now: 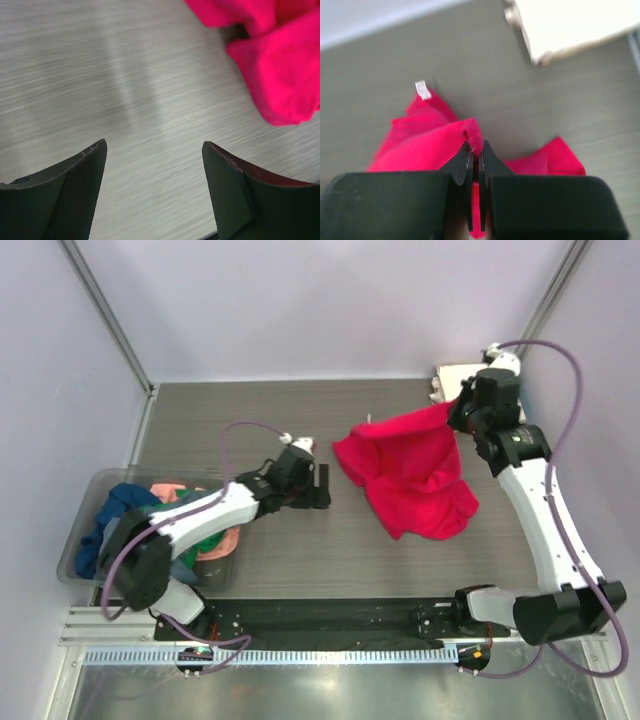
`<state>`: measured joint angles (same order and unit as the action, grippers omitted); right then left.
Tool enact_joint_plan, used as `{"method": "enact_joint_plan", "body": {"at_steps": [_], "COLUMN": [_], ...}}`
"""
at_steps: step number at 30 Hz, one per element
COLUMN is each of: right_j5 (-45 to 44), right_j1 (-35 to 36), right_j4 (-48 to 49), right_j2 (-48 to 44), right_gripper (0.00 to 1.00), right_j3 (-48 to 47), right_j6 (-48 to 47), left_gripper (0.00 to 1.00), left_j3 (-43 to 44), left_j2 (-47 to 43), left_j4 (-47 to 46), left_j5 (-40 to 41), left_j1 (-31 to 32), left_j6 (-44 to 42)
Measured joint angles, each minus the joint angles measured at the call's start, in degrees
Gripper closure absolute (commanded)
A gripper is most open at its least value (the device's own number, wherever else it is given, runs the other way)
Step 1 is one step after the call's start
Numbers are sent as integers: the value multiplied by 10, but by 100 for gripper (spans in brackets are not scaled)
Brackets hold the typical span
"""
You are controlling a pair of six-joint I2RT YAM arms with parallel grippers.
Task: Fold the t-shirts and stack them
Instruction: Flatten the tshirt out
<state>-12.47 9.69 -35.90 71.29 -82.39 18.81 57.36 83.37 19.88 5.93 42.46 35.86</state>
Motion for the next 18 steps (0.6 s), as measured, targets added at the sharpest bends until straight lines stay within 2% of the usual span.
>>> {"method": "enact_joint_plan", "body": {"at_steps": [4,8,15,18], "right_j5": [2,7,28,36], "right_j1": [-2,-3,-15,-16], "right_j4": [-26,-45,-39,-38], "right_j2": [43,68,91,103], "right_gripper": [99,99,99,99], "right_j3": [52,55,10,10], "right_j6": [5,7,9,9], "left_gripper": [23,25,24,31], "left_j3": [41,82,92,96], "left_j2": [137,228,274,286], "left_j4": [-68,-132,-222,-244], "left_j5": [-16,-30,-46,-45], "left_j1": [56,95,116,117], "left_j6": [-4,-5,-5,-4]}}
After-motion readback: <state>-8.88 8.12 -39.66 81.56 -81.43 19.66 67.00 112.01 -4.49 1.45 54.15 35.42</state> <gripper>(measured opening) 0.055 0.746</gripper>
